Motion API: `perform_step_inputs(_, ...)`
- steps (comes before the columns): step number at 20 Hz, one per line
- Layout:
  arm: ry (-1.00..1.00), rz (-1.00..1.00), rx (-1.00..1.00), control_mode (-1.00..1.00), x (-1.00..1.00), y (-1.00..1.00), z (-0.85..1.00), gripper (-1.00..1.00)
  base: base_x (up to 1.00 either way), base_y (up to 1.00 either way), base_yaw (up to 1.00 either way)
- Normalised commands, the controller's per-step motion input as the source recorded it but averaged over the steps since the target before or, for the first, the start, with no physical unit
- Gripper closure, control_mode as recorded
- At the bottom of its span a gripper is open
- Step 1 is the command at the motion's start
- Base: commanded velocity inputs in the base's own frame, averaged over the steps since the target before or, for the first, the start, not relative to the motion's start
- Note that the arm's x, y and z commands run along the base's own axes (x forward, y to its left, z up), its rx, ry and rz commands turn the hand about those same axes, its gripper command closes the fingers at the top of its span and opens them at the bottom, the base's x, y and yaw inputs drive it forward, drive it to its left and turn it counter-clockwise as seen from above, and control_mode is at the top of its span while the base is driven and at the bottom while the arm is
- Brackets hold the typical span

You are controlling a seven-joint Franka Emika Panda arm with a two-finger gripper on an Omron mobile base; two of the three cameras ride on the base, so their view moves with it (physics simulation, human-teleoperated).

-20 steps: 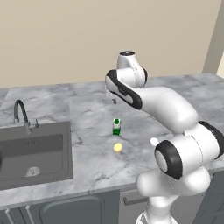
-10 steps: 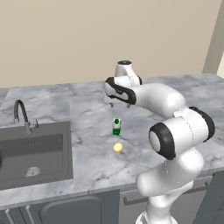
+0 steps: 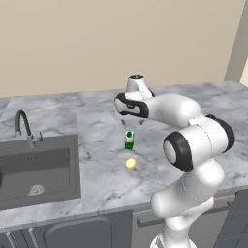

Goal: Gather the eggs and milk located in the vicinity of the sink area and place them right next to the bowl.

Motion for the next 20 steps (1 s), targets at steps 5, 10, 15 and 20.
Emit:
perform_step_inputs(5, 0.00, 0.01, -0.05, -1.00, 0.04, 0.00, -0.48, -1.00, 0.00, 0.00, 0.00)
perform_step_inputs(10, 0.00, 0.00, -0.01, -1.00, 0.16, 0.01, -0.29, -1.00, 0.00, 0.00, 0.00)
perform_step_inputs(15, 0.00, 0.00, 0.01, -1.00, 0.38, 0.00, -0.27, -1.00, 0.00, 0.00, 0.00)
perform_step_inputs(20, 0.00, 0.00, 0.00, -1.00, 0.19, 0.01, -0.22, -1.00, 0.00, 0.00, 0.00)
